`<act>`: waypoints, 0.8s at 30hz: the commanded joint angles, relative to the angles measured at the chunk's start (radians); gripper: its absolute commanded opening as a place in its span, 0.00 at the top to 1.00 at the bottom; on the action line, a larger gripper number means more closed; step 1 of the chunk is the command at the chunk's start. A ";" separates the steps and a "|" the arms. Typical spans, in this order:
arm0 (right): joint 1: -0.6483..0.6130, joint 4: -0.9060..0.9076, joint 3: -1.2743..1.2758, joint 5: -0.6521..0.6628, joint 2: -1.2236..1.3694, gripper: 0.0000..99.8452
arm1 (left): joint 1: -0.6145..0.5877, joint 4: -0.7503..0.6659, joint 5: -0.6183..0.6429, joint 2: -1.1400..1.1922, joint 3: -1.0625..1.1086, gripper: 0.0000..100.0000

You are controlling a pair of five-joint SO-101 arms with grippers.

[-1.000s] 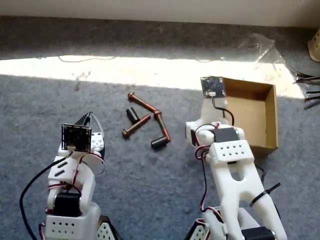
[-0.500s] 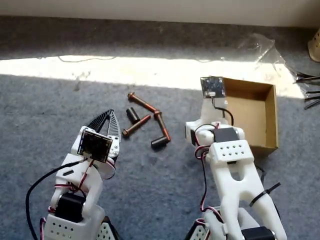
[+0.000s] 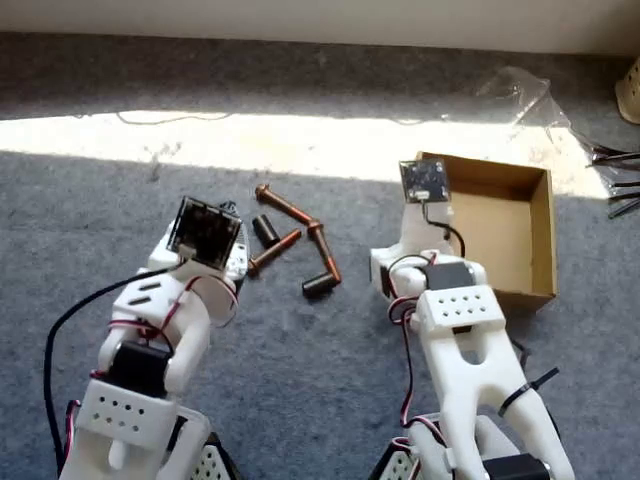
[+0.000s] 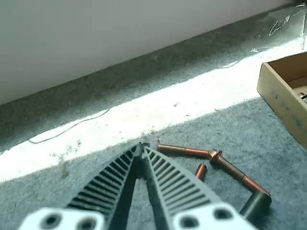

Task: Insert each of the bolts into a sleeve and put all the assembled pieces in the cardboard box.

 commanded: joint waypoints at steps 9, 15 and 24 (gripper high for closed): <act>0.036 -0.053 -0.001 -0.008 -0.036 1.00 | 0.124 -0.017 0.342 0.584 -0.361 0.99; 0.079 -0.054 -0.002 -0.009 -0.036 1.00 | 0.147 -0.017 0.611 0.826 -0.515 0.99; 0.084 -0.054 -0.004 -0.009 -0.036 1.00 | 0.185 0.206 0.876 1.207 -0.834 0.99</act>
